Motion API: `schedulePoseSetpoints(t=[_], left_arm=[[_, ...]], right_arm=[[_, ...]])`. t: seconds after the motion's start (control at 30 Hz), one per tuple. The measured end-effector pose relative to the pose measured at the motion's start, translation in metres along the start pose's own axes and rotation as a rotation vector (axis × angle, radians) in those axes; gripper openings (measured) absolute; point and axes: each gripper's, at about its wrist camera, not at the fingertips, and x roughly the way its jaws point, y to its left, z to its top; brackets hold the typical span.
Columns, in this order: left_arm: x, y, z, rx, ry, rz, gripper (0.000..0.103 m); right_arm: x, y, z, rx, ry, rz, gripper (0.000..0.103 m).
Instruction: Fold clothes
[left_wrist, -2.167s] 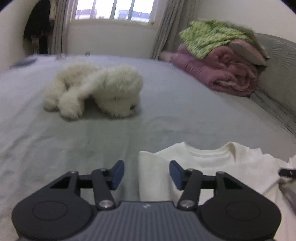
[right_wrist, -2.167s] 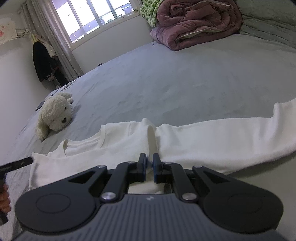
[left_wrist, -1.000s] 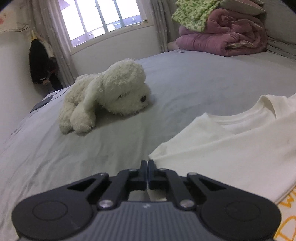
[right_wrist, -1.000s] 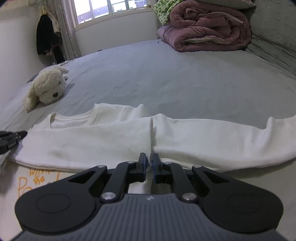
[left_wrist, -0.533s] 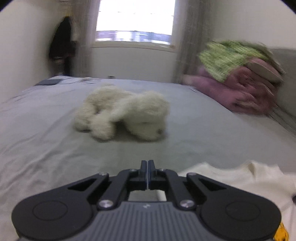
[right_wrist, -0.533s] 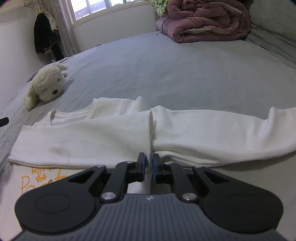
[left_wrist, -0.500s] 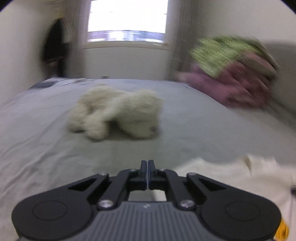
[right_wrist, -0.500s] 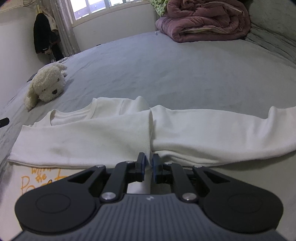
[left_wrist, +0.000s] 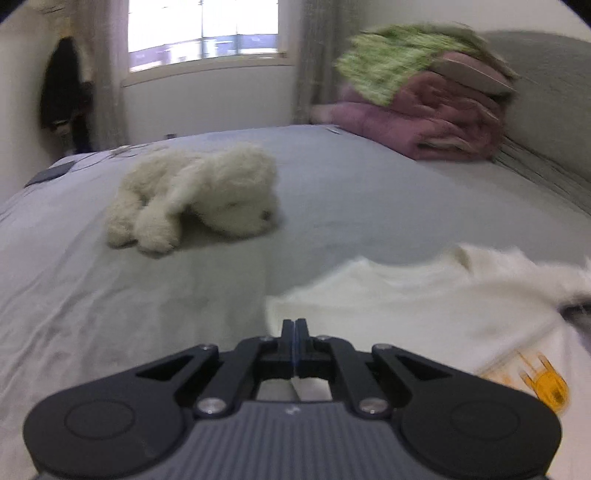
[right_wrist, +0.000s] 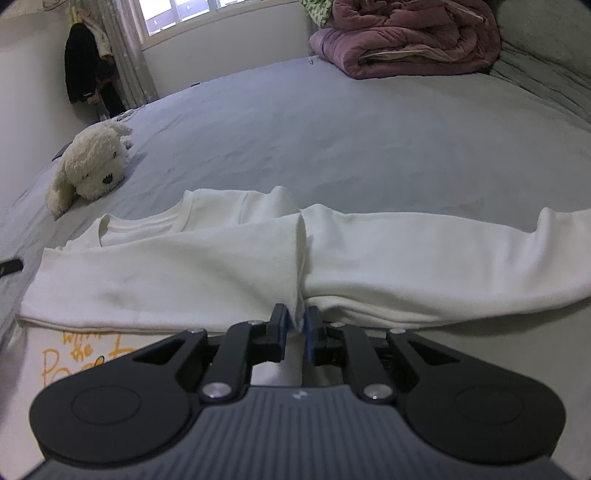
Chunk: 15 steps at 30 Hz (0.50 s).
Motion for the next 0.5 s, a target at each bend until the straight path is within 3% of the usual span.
schedulePoseSetpoints(t=[0.07, 0.13, 0.27, 0.4, 0.5], left_arm=[[-0.004, -0.011, -0.01, 0.068, 0.029, -0.007, 0.0], [0.006, -0.02, -0.025, 0.128, 0.092, 0.031, 0.0], [0.005, -0.025, -0.035, 0.189, 0.09, 0.056, 0.0], [0.001, -0.025, -0.033, 0.21, 0.097, 0.085, 0.0], [-0.013, -0.018, -0.03, 0.158, 0.075, 0.089, 0.0]], right_arm=[[-0.004, 0.0, 0.002, 0.011, -0.013, 0.0, 0.011], [-0.014, 0.004, 0.004, 0.002, -0.053, -0.002, 0.011], [-0.027, 0.005, 0.008, -0.002, -0.086, 0.017, 0.012], [-0.028, -0.002, 0.012, 0.037, -0.083, 0.028, 0.012], [-0.034, -0.01, 0.017, 0.091, -0.087, 0.052, 0.012]])
